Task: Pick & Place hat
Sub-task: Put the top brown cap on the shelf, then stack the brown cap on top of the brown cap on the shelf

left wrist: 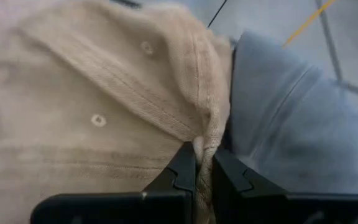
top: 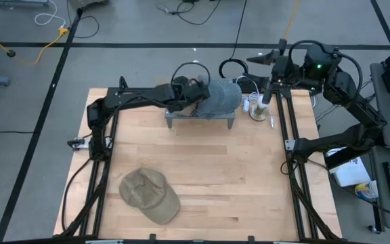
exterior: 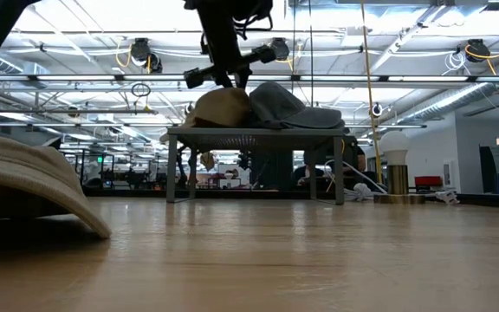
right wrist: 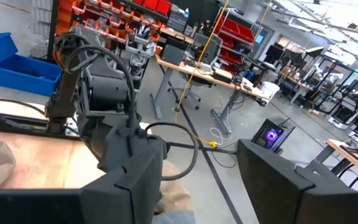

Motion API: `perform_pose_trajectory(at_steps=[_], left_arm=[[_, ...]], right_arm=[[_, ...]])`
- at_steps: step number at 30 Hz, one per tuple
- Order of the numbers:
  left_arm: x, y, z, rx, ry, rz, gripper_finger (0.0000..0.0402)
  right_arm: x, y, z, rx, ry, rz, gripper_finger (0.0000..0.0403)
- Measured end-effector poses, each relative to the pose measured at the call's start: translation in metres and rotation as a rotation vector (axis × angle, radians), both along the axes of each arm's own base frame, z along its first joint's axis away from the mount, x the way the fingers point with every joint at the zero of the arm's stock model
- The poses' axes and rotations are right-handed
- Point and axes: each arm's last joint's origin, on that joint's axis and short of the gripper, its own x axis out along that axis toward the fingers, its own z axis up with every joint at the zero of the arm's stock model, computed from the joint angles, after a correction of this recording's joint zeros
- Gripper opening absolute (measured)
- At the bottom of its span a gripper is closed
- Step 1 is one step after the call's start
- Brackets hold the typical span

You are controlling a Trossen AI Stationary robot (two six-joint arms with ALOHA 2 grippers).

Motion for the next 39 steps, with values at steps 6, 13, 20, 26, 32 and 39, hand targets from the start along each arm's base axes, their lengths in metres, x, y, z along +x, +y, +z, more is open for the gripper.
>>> perform_pose_trajectory(at_steps=[6, 13, 20, 26, 32, 39], left_arm=[[0.001, -0.007, -0.003, -0.016, 0.037, -0.035, 0.0019], [0.006, -0.005, 0.003, -0.026, 0.024, -0.195, 0.012], [-0.005, -0.007, 0.021, 0.017, -0.007, -0.169, 0.0215], [-0.024, -0.009, 0.051, 0.095, -0.018, -0.178, 0.0248], [-0.044, -0.021, 0.077, 0.071, -0.037, -0.382, 0.0254], [-0.069, -0.04, 0.105, 0.054, -0.072, -0.601, 0.0255]], right_arm=[[0.0, 0.0, -0.002, 0.01, 0.024, 0.0, 0.0199], [0.0, 0.0, -0.002, 0.008, 0.025, 0.0, 0.0199], [0.0, 0.0, -0.003, 0.004, 0.027, 0.001, 0.0199], [0.0, 0.0, -0.003, 0.003, 0.027, 0.001, 0.0199], [0.0, 0.0, -0.004, 0.012, 0.036, -0.001, 0.0199], [0.0, 0.0, -0.004, 0.016, 0.039, -0.002, 0.0199]])
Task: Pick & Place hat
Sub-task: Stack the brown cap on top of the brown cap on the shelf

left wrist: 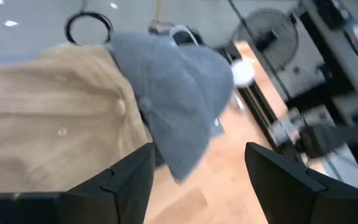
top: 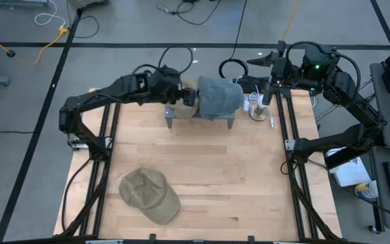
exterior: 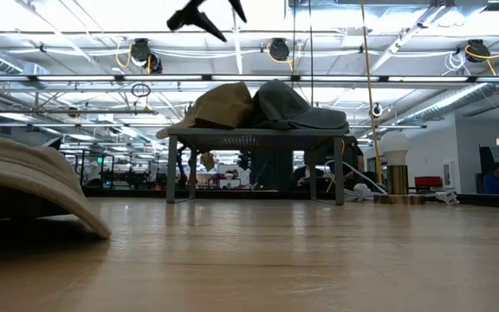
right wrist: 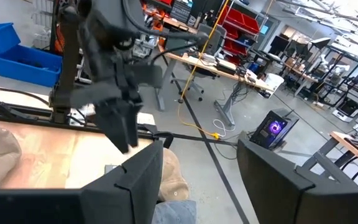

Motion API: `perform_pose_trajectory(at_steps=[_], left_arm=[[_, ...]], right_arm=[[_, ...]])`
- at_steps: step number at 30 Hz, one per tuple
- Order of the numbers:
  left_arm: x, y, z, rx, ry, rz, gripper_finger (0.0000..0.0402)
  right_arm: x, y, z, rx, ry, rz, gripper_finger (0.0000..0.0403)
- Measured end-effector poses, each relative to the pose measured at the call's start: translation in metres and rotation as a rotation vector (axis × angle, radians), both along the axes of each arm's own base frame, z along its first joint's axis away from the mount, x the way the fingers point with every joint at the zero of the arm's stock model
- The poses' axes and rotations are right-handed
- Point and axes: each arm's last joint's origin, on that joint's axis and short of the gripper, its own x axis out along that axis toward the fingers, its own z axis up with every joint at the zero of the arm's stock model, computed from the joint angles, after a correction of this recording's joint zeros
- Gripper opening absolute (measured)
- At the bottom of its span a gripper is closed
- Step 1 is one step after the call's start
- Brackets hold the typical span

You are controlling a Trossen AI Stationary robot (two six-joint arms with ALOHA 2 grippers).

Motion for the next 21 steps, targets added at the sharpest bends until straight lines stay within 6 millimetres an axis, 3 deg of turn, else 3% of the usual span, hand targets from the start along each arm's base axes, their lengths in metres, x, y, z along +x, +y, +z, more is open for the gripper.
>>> perform_pose_trajectory(at_steps=[9, 21], left_arm=[[-0.04, -0.018, 0.018, -0.072, 0.062, -0.218, 0.0255], [-0.089, -0.043, 0.016, -0.256, 0.292, -0.413, 0.0255]], right_arm=[[0.0, 0.0, 0.0, 0.0, 0.0, 0.0, 0.0199], [0.0, 0.0, 0.0, 0.0, 0.0, -0.001, 0.0199]])
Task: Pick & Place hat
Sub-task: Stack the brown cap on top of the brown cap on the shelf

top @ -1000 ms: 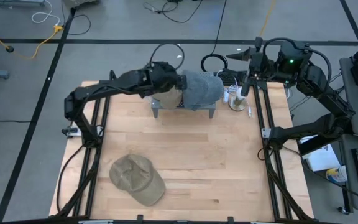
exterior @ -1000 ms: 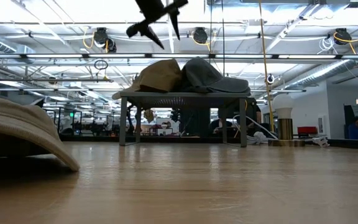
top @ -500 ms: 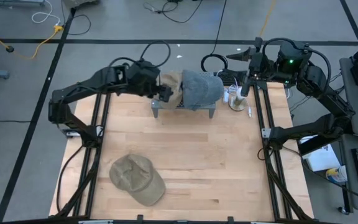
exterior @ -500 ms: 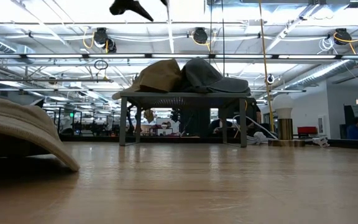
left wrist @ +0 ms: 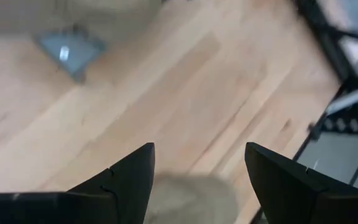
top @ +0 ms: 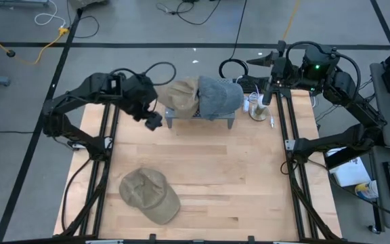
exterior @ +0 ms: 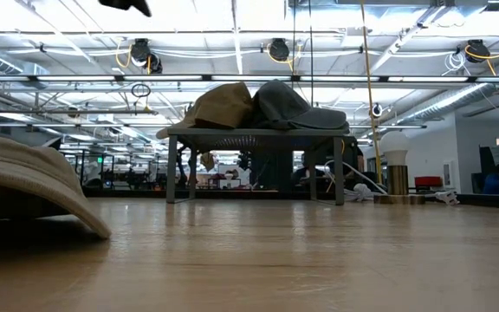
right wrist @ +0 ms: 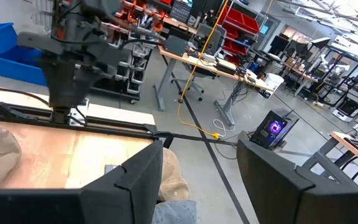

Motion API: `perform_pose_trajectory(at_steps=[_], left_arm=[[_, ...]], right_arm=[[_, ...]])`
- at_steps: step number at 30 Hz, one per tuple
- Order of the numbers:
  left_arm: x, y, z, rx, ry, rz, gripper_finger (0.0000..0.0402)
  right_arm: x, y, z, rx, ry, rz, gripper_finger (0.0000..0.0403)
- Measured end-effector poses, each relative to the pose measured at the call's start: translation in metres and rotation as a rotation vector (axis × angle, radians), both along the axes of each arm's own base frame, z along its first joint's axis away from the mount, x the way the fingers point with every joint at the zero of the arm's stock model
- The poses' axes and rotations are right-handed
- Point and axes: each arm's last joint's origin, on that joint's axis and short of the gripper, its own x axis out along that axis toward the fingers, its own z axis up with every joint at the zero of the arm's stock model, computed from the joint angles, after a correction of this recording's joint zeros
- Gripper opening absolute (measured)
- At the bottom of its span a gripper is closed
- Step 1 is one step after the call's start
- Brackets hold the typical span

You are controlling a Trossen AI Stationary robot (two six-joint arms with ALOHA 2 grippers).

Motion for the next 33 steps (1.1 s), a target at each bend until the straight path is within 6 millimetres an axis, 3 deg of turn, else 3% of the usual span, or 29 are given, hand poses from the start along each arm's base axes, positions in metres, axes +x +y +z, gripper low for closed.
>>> perform_pose_trajectory(at_steps=[6, 15, 20, 33], left_arm=[[-0.015, -0.013, -0.002, -0.031, 0.107, -0.045, 0.0255], [-0.016, -0.029, -0.004, -0.185, 0.152, -0.054, 0.0255], [-0.015, -0.045, -0.008, -0.206, 0.198, -0.033, 0.0255], [-0.011, -0.097, -0.058, -0.199, 0.438, 0.114, 0.0255]], right_arm=[[0.0, 0.0, 0.0, 0.0, 0.0, 0.0, 0.0199], [0.0, 0.0, 0.0, 0.003, -0.001, 0.0, 0.0199], [0.0, 0.0, -0.001, 0.105, -0.03, -0.014, 0.0199], [-0.002, 0.001, -0.012, 0.195, 0.065, -0.029, 0.0199]])
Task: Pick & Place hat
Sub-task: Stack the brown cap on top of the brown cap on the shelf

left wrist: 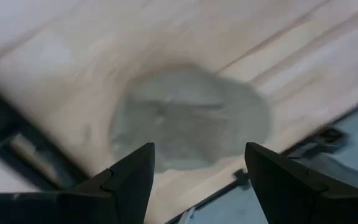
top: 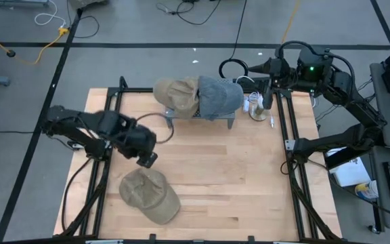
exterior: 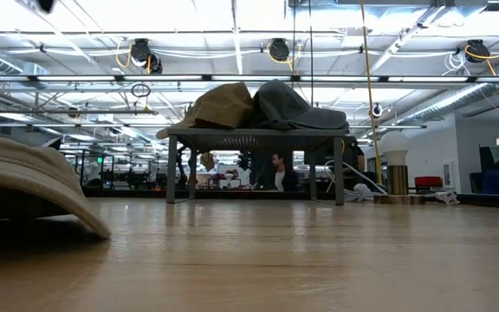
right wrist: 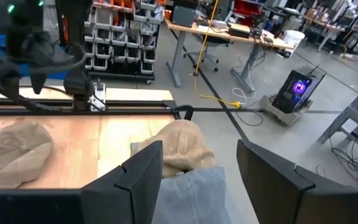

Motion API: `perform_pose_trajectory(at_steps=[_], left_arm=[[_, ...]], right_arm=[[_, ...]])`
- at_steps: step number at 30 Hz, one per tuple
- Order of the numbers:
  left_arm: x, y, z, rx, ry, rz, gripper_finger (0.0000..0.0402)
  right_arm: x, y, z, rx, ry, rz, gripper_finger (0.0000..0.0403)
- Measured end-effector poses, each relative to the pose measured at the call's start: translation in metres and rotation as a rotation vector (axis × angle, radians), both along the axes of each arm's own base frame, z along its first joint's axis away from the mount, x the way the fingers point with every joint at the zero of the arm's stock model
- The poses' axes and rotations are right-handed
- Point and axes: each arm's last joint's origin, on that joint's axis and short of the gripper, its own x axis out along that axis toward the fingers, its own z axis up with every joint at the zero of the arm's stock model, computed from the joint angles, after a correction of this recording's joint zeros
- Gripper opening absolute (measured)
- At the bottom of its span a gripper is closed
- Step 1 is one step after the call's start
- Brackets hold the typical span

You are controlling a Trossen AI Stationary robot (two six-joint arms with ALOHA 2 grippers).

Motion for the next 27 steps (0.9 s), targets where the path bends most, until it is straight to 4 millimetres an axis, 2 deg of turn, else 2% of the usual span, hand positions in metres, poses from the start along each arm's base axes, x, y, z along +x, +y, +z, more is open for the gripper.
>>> perform_pose_trajectory(at_steps=[6, 12, 22, 27], left_arm=[[-0.001, -0.021, -0.033, 0.023, 0.119, 0.052, 0.0255], [0.002, -0.039, -0.063, 0.007, 0.111, 0.09, 0.0255], [-0.008, -0.06, -0.117, 0.006, 0.163, 0.135, 0.0255], [-0.013, -0.061, -0.139, 0.029, 0.21, 0.161, 0.0255]], right_arm=[[0.0, 0.0, 0.0, -0.001, 0.002, 0.001, 0.0199], [0.0, 0.0, 0.0, -0.004, 0.003, 0.002, 0.0199], [0.0, 0.0, 0.0, -0.004, 0.004, 0.002, 0.0199], [0.0, 0.0, 0.0, -0.004, 0.004, 0.002, 0.0199]])
